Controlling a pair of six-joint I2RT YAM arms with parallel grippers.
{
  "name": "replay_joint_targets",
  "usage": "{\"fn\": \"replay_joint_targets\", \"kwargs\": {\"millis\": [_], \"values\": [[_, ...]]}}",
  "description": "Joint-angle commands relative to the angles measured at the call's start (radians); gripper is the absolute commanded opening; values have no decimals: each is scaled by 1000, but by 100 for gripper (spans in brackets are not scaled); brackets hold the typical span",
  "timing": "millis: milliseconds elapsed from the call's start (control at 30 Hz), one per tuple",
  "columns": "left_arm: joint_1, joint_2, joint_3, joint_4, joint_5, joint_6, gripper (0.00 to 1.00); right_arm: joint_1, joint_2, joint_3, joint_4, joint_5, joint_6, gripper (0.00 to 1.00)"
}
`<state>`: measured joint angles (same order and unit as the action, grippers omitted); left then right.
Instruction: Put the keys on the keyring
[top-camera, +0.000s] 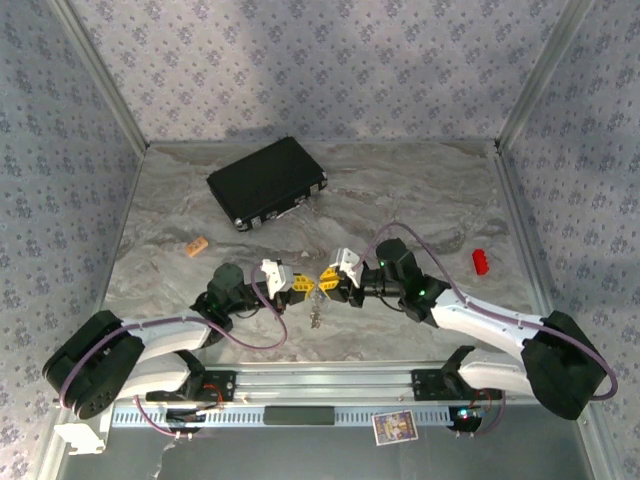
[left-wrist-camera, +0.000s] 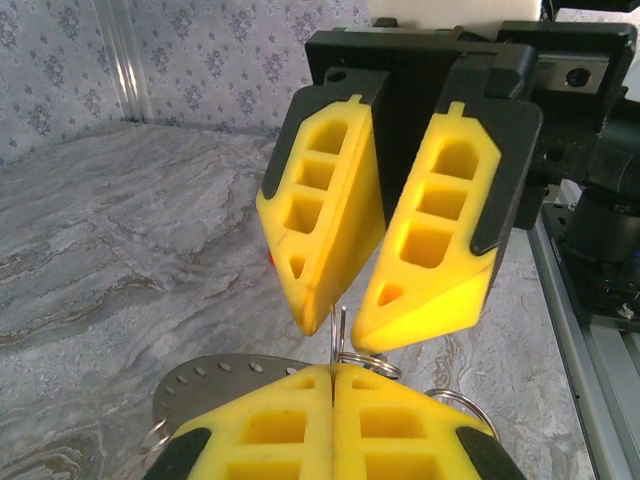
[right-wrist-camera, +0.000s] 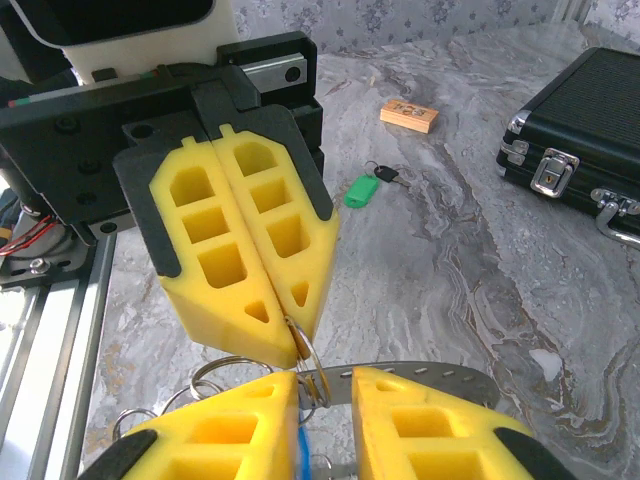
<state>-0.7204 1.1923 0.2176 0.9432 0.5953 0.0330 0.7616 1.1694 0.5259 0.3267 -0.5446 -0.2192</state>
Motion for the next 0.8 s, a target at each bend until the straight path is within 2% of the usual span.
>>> {"fn": "replay_joint_targets", "kwargs": {"millis": [0,267,433,467,567,767], "values": [[-6,-2,11,55,34,5,0,7,6,38,-5,5,-17,18],[-7,-4,11,61,34,2,0,7,26,56,-9,-63,-24,11],[-6,-10,17,40,16,4,0,8,34,75,-39,-84,-44,0],[-7,-14,21,23,10,5,2,8,31,84,-63,-87,-57,0],[-7,-33,36,-58,-15,22,19,9,25,127,-178,-88,-116,0],[-9,-97,98,-307,-29,116,22,17,45,267,-470,-46,-260,0]]}}
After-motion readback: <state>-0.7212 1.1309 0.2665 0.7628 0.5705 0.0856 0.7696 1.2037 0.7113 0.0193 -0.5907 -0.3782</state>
